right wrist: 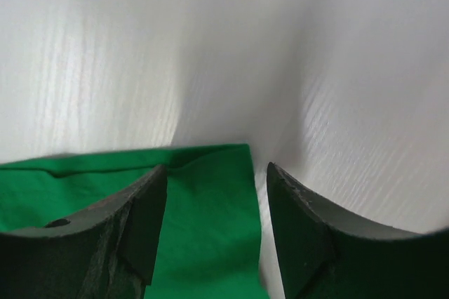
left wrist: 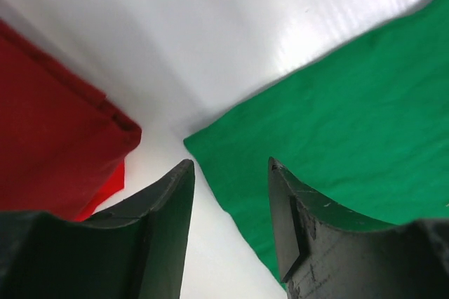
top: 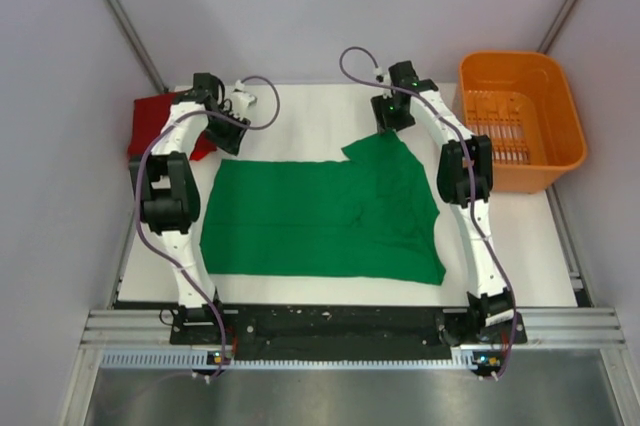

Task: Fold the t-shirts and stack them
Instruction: Grap the side of the flattened tshirt furthest away from the robot with both arms

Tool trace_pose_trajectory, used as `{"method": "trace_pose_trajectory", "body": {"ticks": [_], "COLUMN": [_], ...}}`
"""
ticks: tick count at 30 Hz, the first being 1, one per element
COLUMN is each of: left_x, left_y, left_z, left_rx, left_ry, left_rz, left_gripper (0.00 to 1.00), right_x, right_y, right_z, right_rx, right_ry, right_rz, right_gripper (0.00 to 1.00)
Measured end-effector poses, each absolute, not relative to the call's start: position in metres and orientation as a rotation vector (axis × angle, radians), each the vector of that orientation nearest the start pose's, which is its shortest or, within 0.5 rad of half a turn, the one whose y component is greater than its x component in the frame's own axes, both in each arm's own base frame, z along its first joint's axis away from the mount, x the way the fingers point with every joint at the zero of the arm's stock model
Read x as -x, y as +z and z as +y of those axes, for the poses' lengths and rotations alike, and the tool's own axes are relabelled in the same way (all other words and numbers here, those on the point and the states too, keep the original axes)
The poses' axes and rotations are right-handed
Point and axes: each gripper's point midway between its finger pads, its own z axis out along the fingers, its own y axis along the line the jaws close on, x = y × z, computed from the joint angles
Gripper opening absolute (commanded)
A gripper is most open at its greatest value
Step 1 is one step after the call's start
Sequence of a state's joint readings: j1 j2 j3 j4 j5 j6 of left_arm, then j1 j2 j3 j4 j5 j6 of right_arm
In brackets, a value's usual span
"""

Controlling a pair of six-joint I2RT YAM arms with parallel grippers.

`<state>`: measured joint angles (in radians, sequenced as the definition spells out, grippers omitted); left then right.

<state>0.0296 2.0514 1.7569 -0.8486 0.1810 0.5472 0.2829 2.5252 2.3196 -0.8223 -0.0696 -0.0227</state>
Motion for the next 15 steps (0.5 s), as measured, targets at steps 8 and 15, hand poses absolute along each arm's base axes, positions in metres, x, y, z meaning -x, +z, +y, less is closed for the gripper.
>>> {"method": "trace_pose_trajectory", "body": {"ticks": [8,15], "left_x": [-0.466,-0.462], "left_y": [0.085,0.059], "left_z": [-0.007,0.000], "left_rx": [-1.129,-1.502], "left_ry": [-0.090,-0.114], "left_rz": [2.435,2.371], "left_gripper": [0.53,0.54], "right_x": [-0.561,-0.555], "right_y": [0.035,0.034], "right_z": [0.183,0.191], "right_rx": [0.392,0.394], "right_ry": [0.255,0.325], "right_rz": [2.564,2.571], "right_gripper": [0.19,0.00]}}
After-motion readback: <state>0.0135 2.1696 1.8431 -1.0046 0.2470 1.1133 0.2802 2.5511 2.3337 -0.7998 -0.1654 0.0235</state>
